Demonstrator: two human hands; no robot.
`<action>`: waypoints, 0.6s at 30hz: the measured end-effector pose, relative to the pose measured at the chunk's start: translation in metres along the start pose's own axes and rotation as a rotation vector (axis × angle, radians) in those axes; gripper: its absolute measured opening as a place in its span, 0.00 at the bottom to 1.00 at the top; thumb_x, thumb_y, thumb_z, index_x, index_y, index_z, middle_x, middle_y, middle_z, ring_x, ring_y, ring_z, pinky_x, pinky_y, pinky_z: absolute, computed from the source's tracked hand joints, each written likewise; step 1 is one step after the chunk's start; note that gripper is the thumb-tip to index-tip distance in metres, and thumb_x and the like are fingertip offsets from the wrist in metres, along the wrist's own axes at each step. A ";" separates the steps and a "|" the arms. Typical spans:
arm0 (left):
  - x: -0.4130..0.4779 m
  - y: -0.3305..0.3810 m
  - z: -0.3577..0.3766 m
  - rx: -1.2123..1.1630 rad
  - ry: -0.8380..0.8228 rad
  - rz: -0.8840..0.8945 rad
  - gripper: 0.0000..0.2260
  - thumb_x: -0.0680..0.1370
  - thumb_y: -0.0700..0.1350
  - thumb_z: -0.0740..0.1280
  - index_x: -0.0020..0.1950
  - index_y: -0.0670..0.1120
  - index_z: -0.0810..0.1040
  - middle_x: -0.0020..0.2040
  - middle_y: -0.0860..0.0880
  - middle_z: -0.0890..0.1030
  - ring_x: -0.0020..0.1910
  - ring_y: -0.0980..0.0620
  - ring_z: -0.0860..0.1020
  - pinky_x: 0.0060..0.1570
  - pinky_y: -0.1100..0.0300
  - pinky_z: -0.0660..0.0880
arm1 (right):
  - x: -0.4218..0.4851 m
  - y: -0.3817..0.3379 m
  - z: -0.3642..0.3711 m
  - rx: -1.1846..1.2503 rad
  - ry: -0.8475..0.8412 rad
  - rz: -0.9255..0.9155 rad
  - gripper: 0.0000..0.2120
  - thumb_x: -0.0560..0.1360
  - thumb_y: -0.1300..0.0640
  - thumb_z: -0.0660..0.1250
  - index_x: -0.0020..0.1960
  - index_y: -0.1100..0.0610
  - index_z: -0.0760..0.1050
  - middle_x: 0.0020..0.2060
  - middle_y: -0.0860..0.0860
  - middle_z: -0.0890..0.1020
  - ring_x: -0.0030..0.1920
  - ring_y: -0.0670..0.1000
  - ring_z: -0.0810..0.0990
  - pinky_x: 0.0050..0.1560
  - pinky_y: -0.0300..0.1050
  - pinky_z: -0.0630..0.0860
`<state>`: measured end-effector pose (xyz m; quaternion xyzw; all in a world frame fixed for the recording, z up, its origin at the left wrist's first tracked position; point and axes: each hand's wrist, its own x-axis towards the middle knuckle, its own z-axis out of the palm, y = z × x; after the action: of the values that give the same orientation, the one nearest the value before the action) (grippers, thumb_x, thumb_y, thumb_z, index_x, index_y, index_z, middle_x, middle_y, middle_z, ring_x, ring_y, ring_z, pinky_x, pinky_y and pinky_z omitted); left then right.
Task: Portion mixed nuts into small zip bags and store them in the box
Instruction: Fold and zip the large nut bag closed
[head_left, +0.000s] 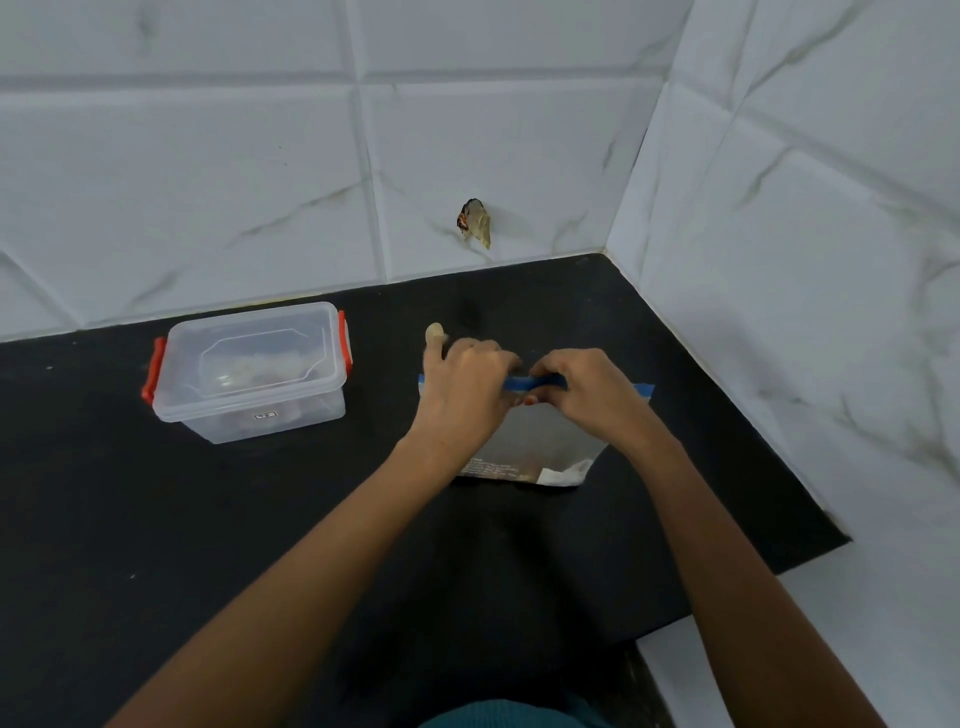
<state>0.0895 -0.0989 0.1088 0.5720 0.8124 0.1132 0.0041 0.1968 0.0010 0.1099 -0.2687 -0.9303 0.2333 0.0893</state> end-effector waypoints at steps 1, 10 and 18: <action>0.002 0.001 0.001 -0.042 0.007 0.006 0.11 0.78 0.47 0.64 0.60 0.50 0.76 0.56 0.50 0.78 0.56 0.51 0.75 0.64 0.52 0.68 | 0.000 0.001 -0.001 0.021 0.001 0.007 0.11 0.72 0.60 0.69 0.55 0.60 0.78 0.49 0.55 0.81 0.48 0.49 0.77 0.52 0.42 0.72; 0.012 -0.004 -0.003 -0.262 -0.126 -0.063 0.09 0.77 0.44 0.65 0.57 0.46 0.77 0.52 0.49 0.79 0.49 0.52 0.78 0.51 0.55 0.77 | -0.014 0.024 -0.021 0.009 0.017 0.088 0.15 0.71 0.57 0.71 0.56 0.58 0.77 0.51 0.51 0.79 0.51 0.47 0.76 0.52 0.39 0.71; 0.017 -0.005 -0.005 -0.278 -0.191 -0.071 0.11 0.77 0.44 0.65 0.59 0.46 0.76 0.53 0.48 0.79 0.45 0.56 0.74 0.51 0.58 0.74 | -0.015 0.029 -0.016 0.040 0.008 0.115 0.13 0.74 0.61 0.67 0.58 0.60 0.77 0.52 0.54 0.80 0.49 0.46 0.76 0.52 0.37 0.71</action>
<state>0.0779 -0.0858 0.1147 0.5449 0.8046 0.1695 0.1643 0.2275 0.0211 0.1095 -0.3205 -0.9081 0.2557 0.0848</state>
